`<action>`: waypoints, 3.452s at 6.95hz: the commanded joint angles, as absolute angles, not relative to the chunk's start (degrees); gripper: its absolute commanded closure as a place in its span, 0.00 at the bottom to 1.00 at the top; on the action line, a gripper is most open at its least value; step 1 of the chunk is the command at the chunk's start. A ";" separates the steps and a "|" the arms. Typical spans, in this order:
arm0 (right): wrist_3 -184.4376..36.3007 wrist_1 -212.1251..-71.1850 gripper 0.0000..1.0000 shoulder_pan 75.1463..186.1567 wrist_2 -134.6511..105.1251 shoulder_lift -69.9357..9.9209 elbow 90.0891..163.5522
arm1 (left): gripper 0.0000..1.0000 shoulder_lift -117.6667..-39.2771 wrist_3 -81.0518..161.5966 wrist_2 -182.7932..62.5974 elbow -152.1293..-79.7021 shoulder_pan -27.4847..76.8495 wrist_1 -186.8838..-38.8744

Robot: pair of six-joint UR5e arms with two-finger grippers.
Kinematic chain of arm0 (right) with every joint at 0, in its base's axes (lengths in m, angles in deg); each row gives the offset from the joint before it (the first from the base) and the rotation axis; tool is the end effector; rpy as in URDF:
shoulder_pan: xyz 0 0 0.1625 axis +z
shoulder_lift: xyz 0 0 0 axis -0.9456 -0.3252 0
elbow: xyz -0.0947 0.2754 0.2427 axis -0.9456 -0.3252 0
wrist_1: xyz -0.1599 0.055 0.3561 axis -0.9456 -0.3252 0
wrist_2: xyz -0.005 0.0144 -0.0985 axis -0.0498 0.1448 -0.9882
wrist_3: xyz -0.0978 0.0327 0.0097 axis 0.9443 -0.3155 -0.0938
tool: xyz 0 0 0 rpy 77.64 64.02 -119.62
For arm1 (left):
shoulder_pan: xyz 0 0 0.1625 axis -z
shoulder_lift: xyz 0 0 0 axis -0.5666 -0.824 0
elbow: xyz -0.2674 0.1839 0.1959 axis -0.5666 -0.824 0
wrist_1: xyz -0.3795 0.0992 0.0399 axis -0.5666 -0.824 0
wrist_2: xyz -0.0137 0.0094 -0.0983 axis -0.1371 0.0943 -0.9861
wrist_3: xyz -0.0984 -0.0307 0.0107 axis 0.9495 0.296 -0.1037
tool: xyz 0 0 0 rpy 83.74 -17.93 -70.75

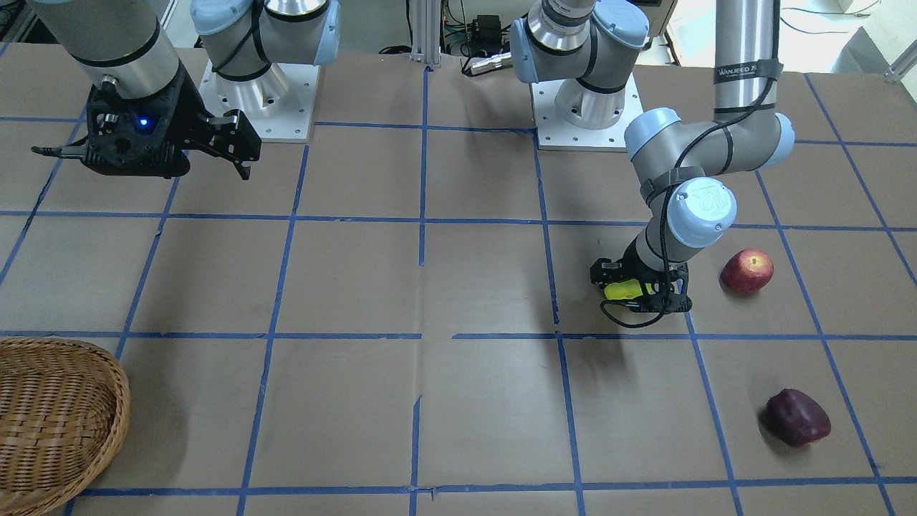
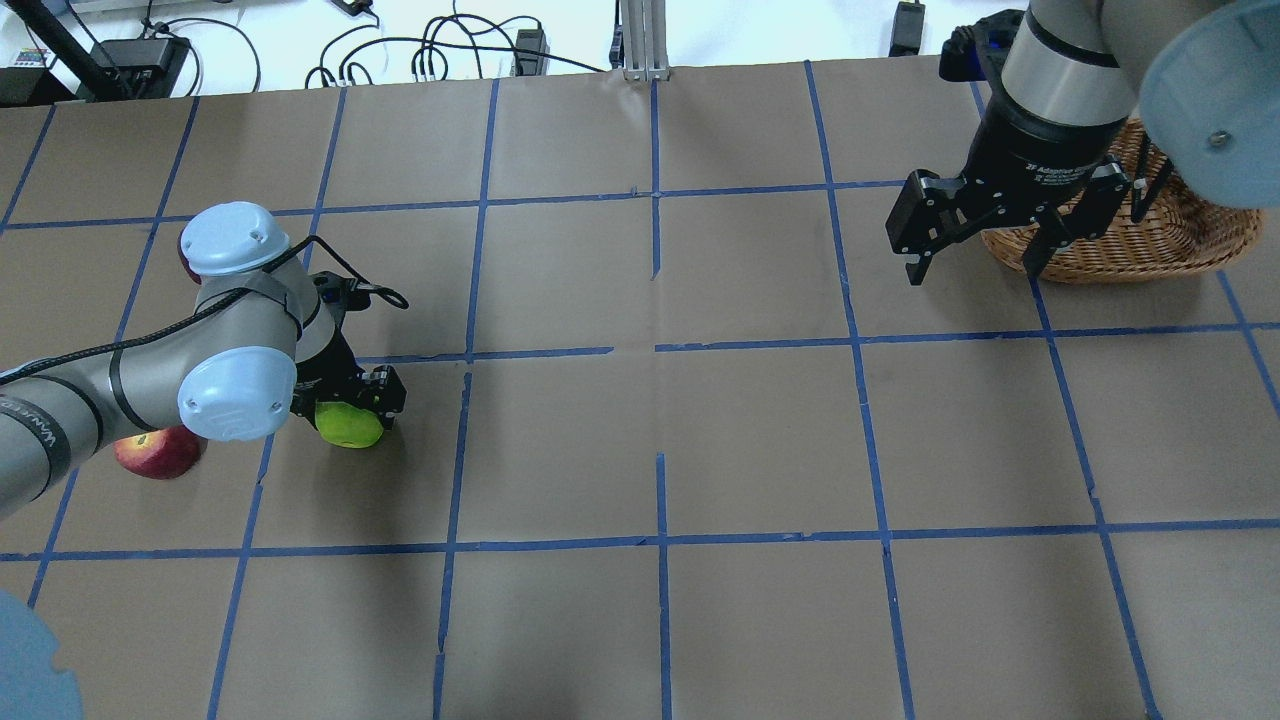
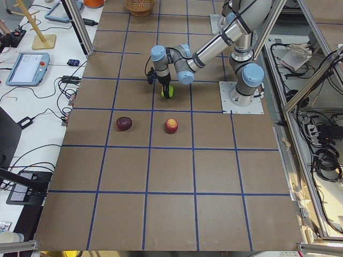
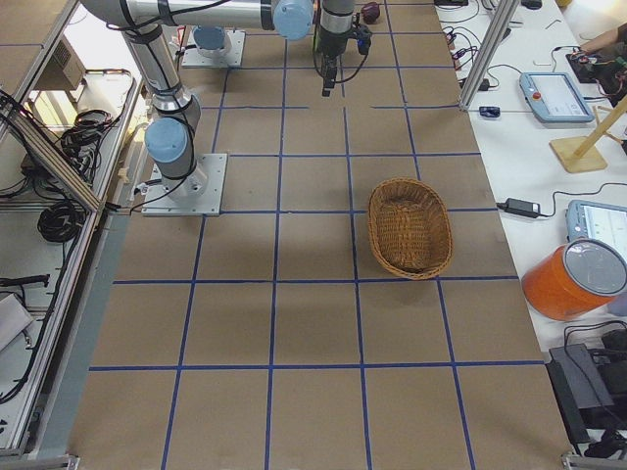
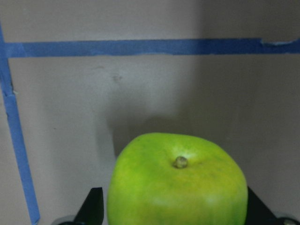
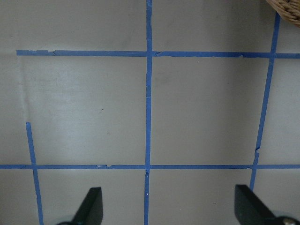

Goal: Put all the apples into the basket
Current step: 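Carry the green apple to table center and release it with left gripper, then grasp green apple with right gripper while left grasps red apple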

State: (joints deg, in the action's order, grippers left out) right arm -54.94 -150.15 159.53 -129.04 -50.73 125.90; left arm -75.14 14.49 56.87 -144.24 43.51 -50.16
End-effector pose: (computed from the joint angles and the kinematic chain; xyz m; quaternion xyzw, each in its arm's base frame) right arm 0.1192 -0.4585 0.4184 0.0105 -0.9984 -0.0545 0.0090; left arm -0.0278 -0.4640 0.1438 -0.0042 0.9957 0.0872 0.0304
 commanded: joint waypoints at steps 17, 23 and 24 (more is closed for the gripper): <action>-62.65 -171.99 0.00 171.17 -119.64 -34.24 126.64 | 0.00 -73.03 13.18 55.28 -116.78 45.02 -80.64; -63.37 -183.09 0.00 177.63 -114.69 -21.66 126.64 | 0.00 -75.14 -20.33 57.93 -137.05 19.20 -51.07; -63.28 -185.56 0.00 177.63 -114.60 -19.90 126.29 | 0.00 -75.57 -21.12 59.59 -140.92 19.01 -48.57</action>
